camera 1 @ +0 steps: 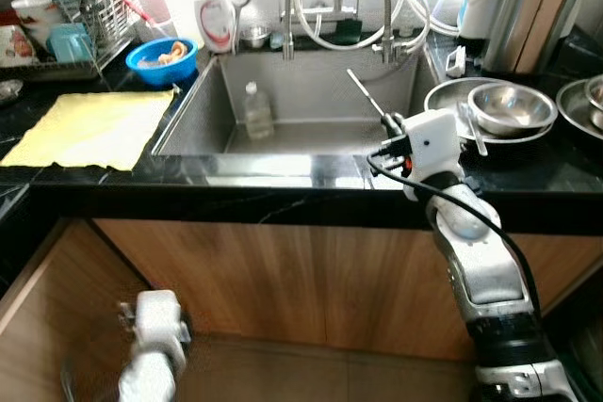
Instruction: Kitchen organization
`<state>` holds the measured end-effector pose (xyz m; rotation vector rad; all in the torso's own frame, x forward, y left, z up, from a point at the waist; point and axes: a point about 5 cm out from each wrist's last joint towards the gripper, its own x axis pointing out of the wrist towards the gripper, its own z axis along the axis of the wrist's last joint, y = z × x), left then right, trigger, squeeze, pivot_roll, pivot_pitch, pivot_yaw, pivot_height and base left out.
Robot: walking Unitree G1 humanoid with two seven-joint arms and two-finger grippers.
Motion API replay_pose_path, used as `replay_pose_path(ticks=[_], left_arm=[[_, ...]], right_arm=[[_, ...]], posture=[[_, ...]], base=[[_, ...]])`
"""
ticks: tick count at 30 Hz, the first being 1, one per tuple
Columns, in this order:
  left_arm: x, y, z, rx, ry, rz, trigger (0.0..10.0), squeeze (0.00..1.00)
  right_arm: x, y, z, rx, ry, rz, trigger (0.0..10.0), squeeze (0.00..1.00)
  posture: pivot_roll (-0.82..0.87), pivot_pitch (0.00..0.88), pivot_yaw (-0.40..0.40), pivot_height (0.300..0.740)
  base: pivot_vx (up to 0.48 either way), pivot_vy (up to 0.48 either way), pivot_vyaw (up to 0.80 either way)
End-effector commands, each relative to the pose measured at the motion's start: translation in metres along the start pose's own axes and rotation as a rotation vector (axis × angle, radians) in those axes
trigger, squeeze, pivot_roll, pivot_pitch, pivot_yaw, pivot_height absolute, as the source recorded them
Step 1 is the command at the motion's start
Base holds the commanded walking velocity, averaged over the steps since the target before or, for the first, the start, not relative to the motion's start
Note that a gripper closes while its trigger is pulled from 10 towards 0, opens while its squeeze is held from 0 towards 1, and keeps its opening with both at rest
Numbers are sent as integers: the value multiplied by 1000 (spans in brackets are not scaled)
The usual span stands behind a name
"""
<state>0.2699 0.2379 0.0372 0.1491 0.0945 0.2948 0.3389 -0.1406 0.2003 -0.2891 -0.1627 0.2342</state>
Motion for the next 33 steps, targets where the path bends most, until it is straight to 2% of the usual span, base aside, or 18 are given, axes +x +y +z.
replay_pose_path(ticks=[1, 4, 6, 8, 9, 11, 12, 13, 15, 16, 17, 19, 24, 33], left_arm=[[-2, 1, 6, -31, -33, 52, 10000, 0], [5, -3, 35, -53, -161, 70, 10000, 0], [3, -13, 67, -39, -301, 30, 10000, 0], [2, -15, 75, -42, -326, 22, 10000, 0], [-1, -22, 94, -54, -381, 0, 10000, 0], [-2, -28, 109, -61, -426, -24, 10000, 0], [-1, -41, 131, -40, -509, -74, 10000, 0], [-2, -48, 141, -33, -550, -109, 10000, 0], [-3, -64, 155, -41, -597, -186, 10000, 0], [-2, -80, 163, -69, -600, -264, 10000, 0], [-2, -84, 164, -81, -591, -284, 10000, 0], [-1, -100, 165, -168, -533, -357, 10000, 0], [-3, -112, 166, -168, -525, -413, 10000, 0], [3, -111, 164, -202, -484, -410, 10000, 0]], right_arm=[[3, 3, 9, 9, -31, 12, 10000, 0], [5, 6, 11, 15, -34, 24, 10000, 0], [5, 7, 13, 10, -37, 31, 10000, 0], [5, 6, 13, 10, -38, 29, 10000, 0], [4, 4, 14, 13, -44, 22, 10000, 0], [3, 3, 15, 15, -49, 16, 10000, 0], [2, 2, 15, 20, -51, 6, 10000, 0], [2, 2, 15, 20, -55, -6, 10000, 0], [1, 1, 15, 25, -66, -25, 10000, 0], [-1, 1, 16, 32, -77, -41, 10000, 0], [-1, 1, 16, 36, -82, -45, 10000, 0], [-5, 3, 19, 66, -108, -61, 10000, 0], [-8, 5, 21, 69, -134, -72, 10000, 0], [-13, 4, 18, 78, -133, -129, 10000, 0]], posture=[[-157, 0, 101, 740], [-152, 0, 98, 740], [-153, 0, 99, 740], [-153, 0, 99, 740], [-154, 0, 99, 740], [-152, 0, 95, 740], [-154, 0, 93, 740], [-158, 0, 91, 740], [-158, 0, 89, 740], [-160, 0, 89, 740], [-160, 0, 89, 740], [-171, 0, 92, 740], [-184, 0, 98, 740], [-197, 0, 100, 740]], base=[[0, 0, 0], [0, 0, 0], [0, 0, 0], [0, 0, 0], [0, 0, 0], [0, 0, 0], [0, 0, 0], [0, 0, 0], [0, 0, 0], [0, 0, 0], [0, 0, 0], [0, 0, 0], [0, 0, 0], [284, 0, 0]])
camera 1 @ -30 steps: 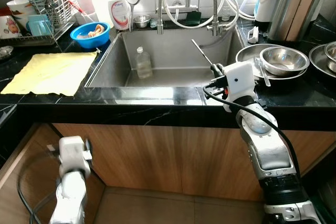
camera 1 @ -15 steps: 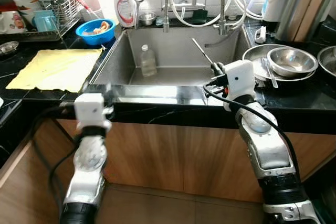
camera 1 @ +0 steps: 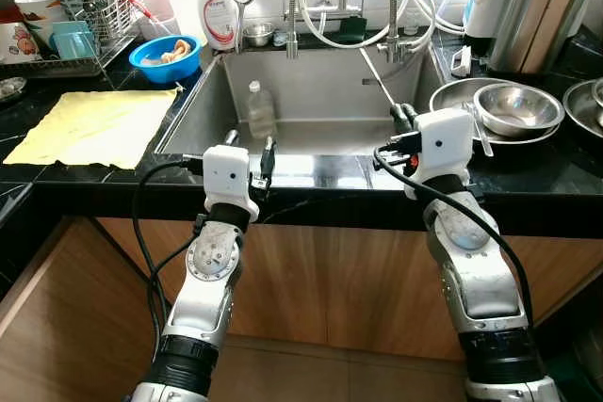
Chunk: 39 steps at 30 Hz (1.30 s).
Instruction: Kitchen organization
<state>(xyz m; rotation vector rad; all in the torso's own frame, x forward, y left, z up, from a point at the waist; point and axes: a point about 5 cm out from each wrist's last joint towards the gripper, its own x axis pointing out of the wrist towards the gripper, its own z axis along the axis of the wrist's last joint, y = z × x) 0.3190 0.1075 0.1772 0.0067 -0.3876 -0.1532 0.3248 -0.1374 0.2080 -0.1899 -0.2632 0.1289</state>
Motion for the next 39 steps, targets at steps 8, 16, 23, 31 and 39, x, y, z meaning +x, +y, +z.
replay_pose_path(ticks=[8, 16, 23, 31, 39], left_arm=[[4, 8, 0, -29, 17, 21, 10000, 0], [10, 8, 4, -38, 11, 19, 10000, 0], [11, 8, 5, -37, 11, 19, 10000, 0], [12, 10, 5, -48, 14, 37, 10000, 0], [14, 9, 5, -57, 12, 39, 10000, 0]], right_arm=[[-1, 5, 8, -5, -45, 17, 10000, 0], [2, 5, 11, -12, -47, 25, 10000, 0], [3, 11, 9, -15, -30, 82, 10000, 0], [6, 26, 17, 7, -45, 219, 10000, 0], [2, 35, 9, -29, 63, 379, 10000, 0]], posture=[[-197, 0, 99, 740], [-190, 0, 98, 740], [-184, 0, 91, 740], [-183, 0, 89, 740], [-196, 0, 89, 740]], base=[[373, 0, 0], [396, 0, 0], [50, 0, 0], [0, 0, 0], [0, 0, 0]])
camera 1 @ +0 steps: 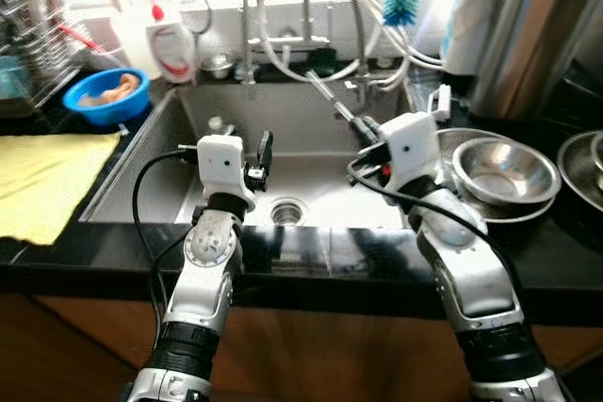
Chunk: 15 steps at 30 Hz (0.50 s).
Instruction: Kitchen organization
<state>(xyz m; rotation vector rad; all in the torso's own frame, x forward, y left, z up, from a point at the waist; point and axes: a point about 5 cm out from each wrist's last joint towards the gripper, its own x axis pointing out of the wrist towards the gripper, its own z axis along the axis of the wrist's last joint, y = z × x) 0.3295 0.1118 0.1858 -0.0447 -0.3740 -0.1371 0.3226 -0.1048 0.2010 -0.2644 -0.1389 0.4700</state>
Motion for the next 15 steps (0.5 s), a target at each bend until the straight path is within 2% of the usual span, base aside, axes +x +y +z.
replay_pose_path(ticks=[1, 5, 7, 8, 12, 15], left_arm=[[2, 3, 1, -11, 3, 12, 10000, 0], [3, 2, 1, -13, 6, 10, 10000, 0], [3, 2, 0, -12, 11, 5, 10000, 0], [3, 2, 0, -12, 11, 5, 10000, 0], [4, 2, -1, -13, 17, 2, 10000, 0], [4, 2, -1, -12, 18, 0, 10000, 0]], right_arm=[[0, 1, 7, -12, 8, 34, 10000, 0], [-1, 0, 4, -6, 40, 21, 10000, 0], [0, -3, -5, 22, 131, -14, 10000, 0], [0, -3, -5, 22, 131, -14, 10000, 0], [-2, -6, -23, 29, 281, -34, 10000, 0], [-2, -4, -24, 37, 294, -21, 10000, 0]], posture=[[-196, 0, 89, 740], [-199, 0, 91, 740], [-198, 0, 92, 740], [-198, 0, 92, 740], [-191, 0, 92, 740], [-187, 0, 91, 740]], base=[[0, 0, 0], [0, 0, 0], [0, 0, 0], [0, 0, 0], [0, 0, 0], [0, 0, 0]])
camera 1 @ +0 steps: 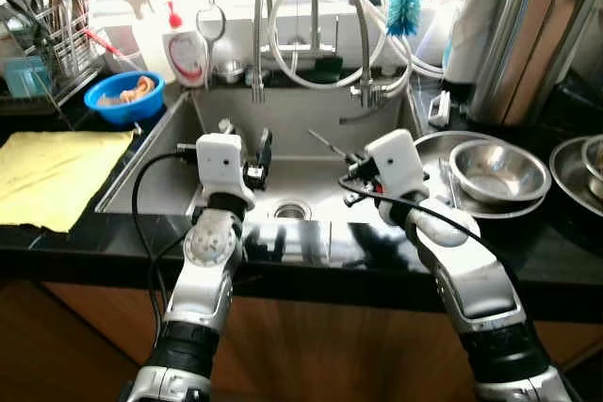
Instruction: Kitchen organization
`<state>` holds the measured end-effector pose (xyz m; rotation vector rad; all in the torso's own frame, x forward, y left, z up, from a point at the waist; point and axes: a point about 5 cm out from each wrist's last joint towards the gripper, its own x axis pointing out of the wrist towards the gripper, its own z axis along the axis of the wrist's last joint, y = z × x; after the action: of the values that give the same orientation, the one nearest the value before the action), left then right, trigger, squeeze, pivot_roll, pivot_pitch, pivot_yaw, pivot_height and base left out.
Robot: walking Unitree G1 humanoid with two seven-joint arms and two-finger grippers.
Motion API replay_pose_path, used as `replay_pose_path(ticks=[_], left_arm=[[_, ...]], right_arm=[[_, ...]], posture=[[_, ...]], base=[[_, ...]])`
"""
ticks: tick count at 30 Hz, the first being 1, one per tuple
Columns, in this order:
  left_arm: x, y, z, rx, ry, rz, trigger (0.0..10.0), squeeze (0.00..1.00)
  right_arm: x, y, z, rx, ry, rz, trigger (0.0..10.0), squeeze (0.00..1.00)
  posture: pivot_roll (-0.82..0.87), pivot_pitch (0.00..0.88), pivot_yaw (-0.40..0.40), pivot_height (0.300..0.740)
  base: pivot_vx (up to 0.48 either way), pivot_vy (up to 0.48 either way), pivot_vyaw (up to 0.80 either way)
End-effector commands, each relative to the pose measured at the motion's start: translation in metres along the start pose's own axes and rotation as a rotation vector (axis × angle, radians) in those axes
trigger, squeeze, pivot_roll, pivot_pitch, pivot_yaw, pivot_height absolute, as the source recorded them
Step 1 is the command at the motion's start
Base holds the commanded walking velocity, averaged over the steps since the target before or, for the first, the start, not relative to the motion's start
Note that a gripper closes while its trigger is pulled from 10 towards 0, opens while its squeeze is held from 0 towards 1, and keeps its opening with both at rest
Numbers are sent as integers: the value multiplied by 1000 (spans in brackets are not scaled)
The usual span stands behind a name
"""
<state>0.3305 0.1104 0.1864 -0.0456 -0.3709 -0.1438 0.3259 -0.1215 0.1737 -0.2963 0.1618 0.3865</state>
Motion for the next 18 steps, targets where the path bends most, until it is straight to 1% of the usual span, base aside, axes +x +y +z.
replay_pose_path(ticks=[1, 6, 7, 8, 9, 10, 11, 16, 17, 18], left_arm=[[2, 3, -1, -10, 16, 5, 10000, 0], [2, 2, -1, -11, 20, -2, 10000, 0], [2, 1, -2, -13, 22, -7, 10000, 0], [2, 1, -2, -13, 22, -7, 10000, 0], [2, 1, -2, -13, 23, -9, 10000, 0], [2, 0, -2, -14, 24, -10, 10000, 0], [2, 0, -2, -14, 24, -11, 10000, 0], [2, -1, -2, -17, 27, -17, 10000, 0], [2, -1, -2, -18, 26, -18, 10000, 0], [2, -1, -2, -18, 25, -19, 10000, 0]], right_arm=[[2, 5, 6, 2, -5, 25, 10000, 0], [2, 8, 2, 9, 39, 27, 10000, 0], [1, 9, 2, 12, 43, 28, 10000, 769], [1, 9, 2, 12, 43, 28, 10000, 769], [2, 9, 3, 13, 40, 31, 10000, 855], [2, 9, 3, 13, 39, 32, 10000, 855], [2, 9, 4, 14, 38, 30, 10000, 1000], [3, 7, 8, 9, 13, 10, 10000, 1000], [3, 7, 10, 5, 4, 10, 10000, 906], [3, 7, 12, -1, -7, 8, 10000, 624]], posture=[[-187, 0, 91, 740], [-186, 0, 93, 740], [-185, 0, 94, 740], [-185, 0, 94, 740], [-185, 0, 94, 740], [-185, 0, 94, 740], [-185, 0, 94, 740], [-184, 0, 95, 740], [-183, 0, 94, 740], [-183, 0, 94, 740]], base=[[0, 0, 0], [0, 0, 0], [0, 0, 0], [0, 0, 0], [0, 0, 0], [0, 0, 0], [0, 0, 0], [0, 0, 0], [0, 0, 0], [0, 0, 0]])
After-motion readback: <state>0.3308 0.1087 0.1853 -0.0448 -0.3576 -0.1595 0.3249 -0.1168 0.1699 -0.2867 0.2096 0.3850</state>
